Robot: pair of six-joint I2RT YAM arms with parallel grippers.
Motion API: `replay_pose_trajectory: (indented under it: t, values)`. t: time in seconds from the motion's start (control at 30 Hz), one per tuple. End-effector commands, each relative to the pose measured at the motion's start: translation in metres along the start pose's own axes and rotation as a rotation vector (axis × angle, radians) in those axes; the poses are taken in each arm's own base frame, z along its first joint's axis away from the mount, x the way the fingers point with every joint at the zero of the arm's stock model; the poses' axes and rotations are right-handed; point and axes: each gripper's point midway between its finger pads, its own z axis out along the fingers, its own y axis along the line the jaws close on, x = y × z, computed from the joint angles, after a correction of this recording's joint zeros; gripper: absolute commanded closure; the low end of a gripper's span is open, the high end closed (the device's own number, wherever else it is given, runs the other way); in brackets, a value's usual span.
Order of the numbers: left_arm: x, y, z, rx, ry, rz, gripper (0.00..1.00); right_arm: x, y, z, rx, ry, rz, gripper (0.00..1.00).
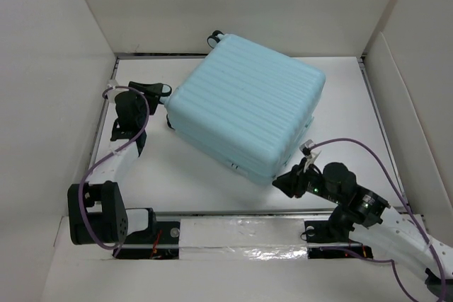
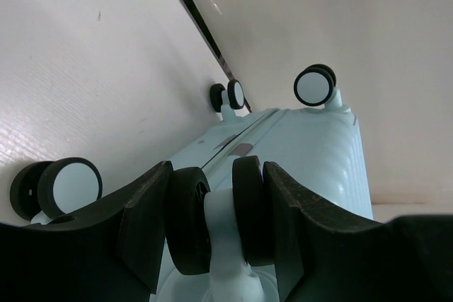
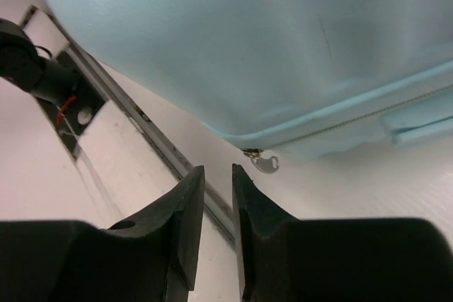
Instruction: Pack the luggage
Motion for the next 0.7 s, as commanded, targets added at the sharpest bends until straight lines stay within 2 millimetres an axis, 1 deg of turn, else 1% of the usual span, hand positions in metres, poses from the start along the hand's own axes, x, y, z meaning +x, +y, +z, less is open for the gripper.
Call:
replay_pose_trajectory:
  t: [0.0,0.07,0.1,0.13,0.2,0.23,0.27,0.3,0.37,0.4,0.43,0.47,0.5,0.53,0.57,0.6,0.63,0.67]
  values:
    - [-0.013,-0.010,0.004,0.054,-0.040,0.044,1.00,-0.015,0.002,-0.003,0.030,-0.028,0.024,0.58]
    - [-0.013,-0.009,0.005,0.050,-0.040,0.046,1.00,-0.013,-0.004,-0.001,0.064,-0.023,0.045,0.48]
    - [-0.013,-0.008,0.006,0.047,-0.039,0.047,0.96,-0.012,-0.006,-0.001,0.073,-0.023,0.050,0.44]
    - [-0.013,-0.009,0.006,0.049,-0.039,0.047,0.89,-0.014,-0.009,0.000,0.095,-0.032,0.056,0.39]
    - [-0.014,-0.010,0.005,0.052,-0.046,0.047,0.83,-0.015,-0.011,0.002,0.109,-0.035,0.066,0.37]
    - [-0.014,-0.009,0.004,0.051,-0.049,0.047,0.78,-0.017,-0.017,0.003,0.138,-0.048,0.068,0.36]
    - [-0.015,-0.009,0.003,0.050,-0.050,0.048,0.74,-0.017,-0.018,0.004,0.145,-0.050,0.065,0.37]
    - [-0.017,-0.011,0.002,0.054,-0.059,0.048,0.74,-0.018,-0.019,0.009,0.147,-0.049,0.061,0.37]
    - [-0.017,-0.008,0.000,0.047,-0.068,0.046,0.64,-0.017,-0.019,0.015,0.137,-0.041,0.040,0.37]
    - [-0.019,-0.010,-0.003,0.050,-0.076,0.048,0.58,-0.019,-0.018,0.022,0.128,-0.050,0.034,0.37]
    - [-0.021,-0.010,-0.004,0.047,-0.082,0.047,0.42,-0.014,-0.019,0.025,0.126,-0.038,0.029,0.38]
    - [-0.023,-0.010,-0.006,0.043,-0.092,0.047,0.36,-0.013,-0.017,0.028,0.114,-0.036,0.012,0.38]
    - [-0.027,-0.011,-0.010,0.038,-0.112,0.045,0.30,-0.017,-0.016,0.031,0.104,-0.056,0.011,0.39]
    - [-0.032,-0.012,-0.013,0.033,-0.137,0.046,0.22,-0.014,-0.016,0.032,0.099,-0.057,0.008,0.41]
    - [-0.038,-0.012,-0.015,0.025,-0.165,0.043,0.19,-0.016,-0.016,0.032,0.099,-0.071,0.006,0.43]
    - [-0.044,-0.019,-0.022,0.041,-0.188,0.040,0.16,-0.021,-0.014,0.032,0.089,-0.097,0.005,0.45]
    - [-0.047,-0.021,-0.026,0.043,-0.204,0.039,0.13,-0.024,-0.014,0.030,0.084,-0.122,0.006,0.49]
    - [-0.052,-0.022,-0.030,0.041,-0.227,0.037,0.13,-0.022,-0.017,0.031,0.092,-0.129,0.011,0.51]
